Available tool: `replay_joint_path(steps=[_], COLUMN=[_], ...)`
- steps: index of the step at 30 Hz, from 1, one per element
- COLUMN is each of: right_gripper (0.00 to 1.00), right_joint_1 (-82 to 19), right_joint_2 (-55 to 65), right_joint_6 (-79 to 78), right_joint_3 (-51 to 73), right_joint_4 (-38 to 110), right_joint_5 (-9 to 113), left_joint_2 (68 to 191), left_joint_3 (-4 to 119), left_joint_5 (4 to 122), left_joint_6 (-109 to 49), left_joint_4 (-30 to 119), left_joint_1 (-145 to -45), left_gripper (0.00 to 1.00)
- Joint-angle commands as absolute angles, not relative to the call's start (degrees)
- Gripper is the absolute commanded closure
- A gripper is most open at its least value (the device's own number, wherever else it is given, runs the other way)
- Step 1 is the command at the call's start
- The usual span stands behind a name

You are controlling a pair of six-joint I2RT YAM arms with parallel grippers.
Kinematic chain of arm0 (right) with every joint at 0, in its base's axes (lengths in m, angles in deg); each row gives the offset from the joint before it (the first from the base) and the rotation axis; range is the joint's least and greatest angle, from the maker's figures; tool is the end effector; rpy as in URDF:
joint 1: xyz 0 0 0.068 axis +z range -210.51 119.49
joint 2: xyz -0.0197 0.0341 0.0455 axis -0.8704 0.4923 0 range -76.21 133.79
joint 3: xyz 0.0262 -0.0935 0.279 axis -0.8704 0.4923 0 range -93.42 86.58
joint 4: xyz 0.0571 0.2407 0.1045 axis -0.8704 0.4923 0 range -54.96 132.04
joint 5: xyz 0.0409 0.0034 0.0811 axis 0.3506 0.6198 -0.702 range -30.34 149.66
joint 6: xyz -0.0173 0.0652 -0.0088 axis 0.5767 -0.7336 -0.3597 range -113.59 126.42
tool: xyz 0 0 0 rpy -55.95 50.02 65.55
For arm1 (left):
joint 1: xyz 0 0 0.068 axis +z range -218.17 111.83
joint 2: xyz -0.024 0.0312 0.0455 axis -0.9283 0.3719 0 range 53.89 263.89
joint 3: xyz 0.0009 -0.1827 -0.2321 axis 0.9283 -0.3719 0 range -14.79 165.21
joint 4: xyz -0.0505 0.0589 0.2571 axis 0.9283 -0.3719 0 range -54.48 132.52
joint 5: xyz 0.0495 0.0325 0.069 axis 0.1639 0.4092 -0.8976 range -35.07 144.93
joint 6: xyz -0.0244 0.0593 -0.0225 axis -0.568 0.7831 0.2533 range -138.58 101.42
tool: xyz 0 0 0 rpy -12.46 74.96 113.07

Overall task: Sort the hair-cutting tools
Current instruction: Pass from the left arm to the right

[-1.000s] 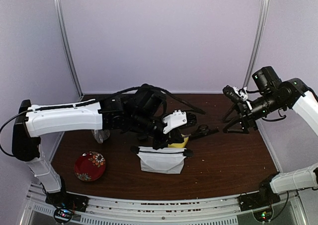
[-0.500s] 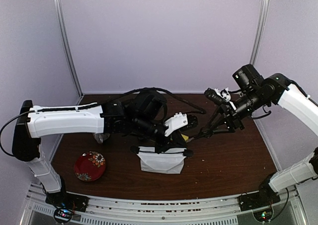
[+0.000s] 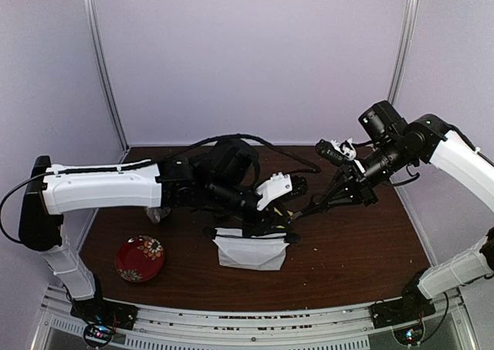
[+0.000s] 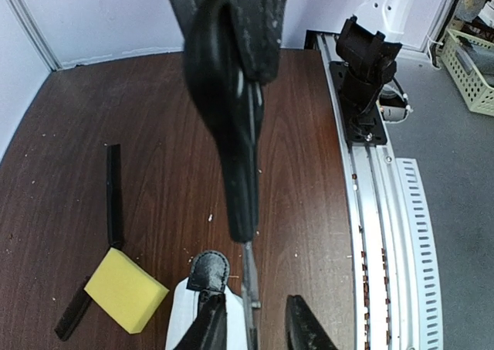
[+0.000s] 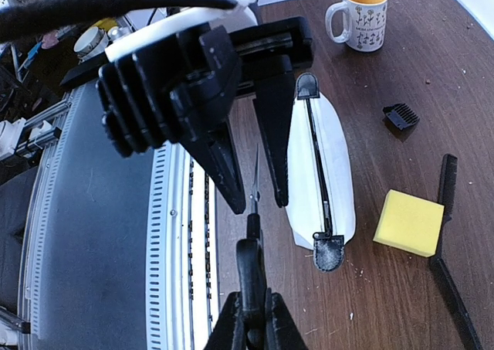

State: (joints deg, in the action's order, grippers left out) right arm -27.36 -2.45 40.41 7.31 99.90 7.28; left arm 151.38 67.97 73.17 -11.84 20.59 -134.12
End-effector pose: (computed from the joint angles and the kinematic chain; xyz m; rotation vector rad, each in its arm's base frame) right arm 0.1772 0.1674 0.3810 -1.5754 1.7966 1.1600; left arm 0.1548 -0.3886 0.3170 1.5284 1.7611 -0.9011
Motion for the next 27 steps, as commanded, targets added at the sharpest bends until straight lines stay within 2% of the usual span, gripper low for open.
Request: replay_joint_path(steps=[1,13,16,27], right_gripper=[1.00,1.00,1.00,1.00], right_joint_1=[-26.98,-26.50,-26.25,-25.84], right_joint_2=[-2.53,-2.38,-2.53,-2.30], right_joint_6=[39.53,39.83,39.90,39.90], right_joint_3=[6.53,7.20,7.38,7.39], right_joint_4=[99.54,99.53,99.57,99.61], right_joint_5=[8.07,8.66,9.01,8.95], left_joint_2=[149.71,151.63,152.51,155.77], left_joint_3=[68.90,72.68,72.81,75.07], left_joint_5=[74.30,80.39,81.05,79.74], left_joint_6=[-12.51,-15.98,-17.58,-20.67], left_joint_4=[24.95,27.39,28.92,30.43], left_joint_1=[-134.26,-134.17,-134.17,-134.01], left_gripper=[0.68,0.65,0.70,0.75])
